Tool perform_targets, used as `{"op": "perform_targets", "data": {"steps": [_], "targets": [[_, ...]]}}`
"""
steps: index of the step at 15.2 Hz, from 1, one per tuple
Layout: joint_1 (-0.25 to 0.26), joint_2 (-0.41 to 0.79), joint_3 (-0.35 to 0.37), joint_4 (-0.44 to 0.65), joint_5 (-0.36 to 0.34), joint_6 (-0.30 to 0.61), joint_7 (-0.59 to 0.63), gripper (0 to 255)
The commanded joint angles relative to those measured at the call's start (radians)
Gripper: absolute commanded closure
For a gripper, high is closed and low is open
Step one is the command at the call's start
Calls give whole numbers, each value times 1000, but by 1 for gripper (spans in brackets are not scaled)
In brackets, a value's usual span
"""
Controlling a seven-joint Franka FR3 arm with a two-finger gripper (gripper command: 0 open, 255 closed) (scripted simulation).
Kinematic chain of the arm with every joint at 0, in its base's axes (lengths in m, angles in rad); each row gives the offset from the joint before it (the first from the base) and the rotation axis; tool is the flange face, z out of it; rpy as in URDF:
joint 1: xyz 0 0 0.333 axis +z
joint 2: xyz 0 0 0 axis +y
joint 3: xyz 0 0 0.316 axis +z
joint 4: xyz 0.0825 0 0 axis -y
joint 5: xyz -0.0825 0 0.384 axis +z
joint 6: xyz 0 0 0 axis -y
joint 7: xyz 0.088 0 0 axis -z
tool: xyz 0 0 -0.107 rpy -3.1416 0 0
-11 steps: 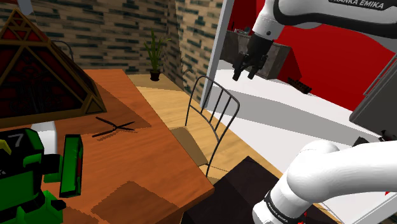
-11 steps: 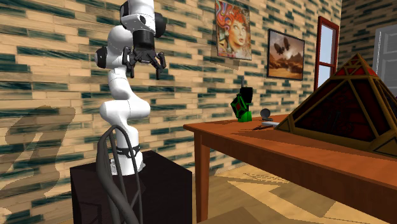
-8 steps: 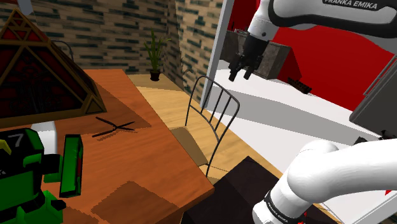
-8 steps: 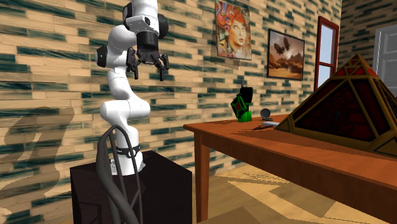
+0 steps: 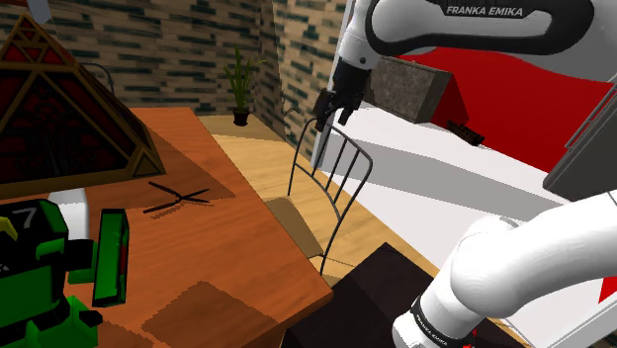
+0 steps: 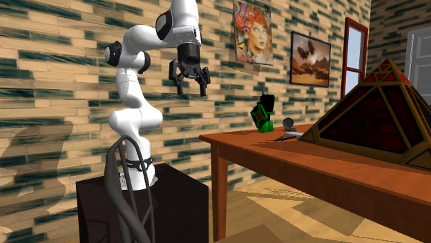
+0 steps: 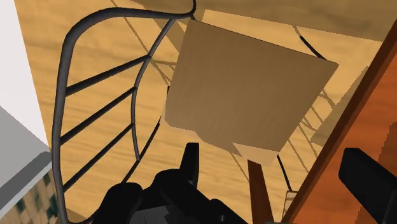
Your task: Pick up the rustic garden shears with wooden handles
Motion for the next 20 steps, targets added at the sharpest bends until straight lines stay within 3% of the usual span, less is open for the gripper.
{"op": "perform_targets", "data": {"steps": [1,11,20], "targets": [[16,49,18,12,1,44,-7,0],[91,305,129,137,-25,200,-6,0],[159,548,224,304,-114,287,18,0]]}}
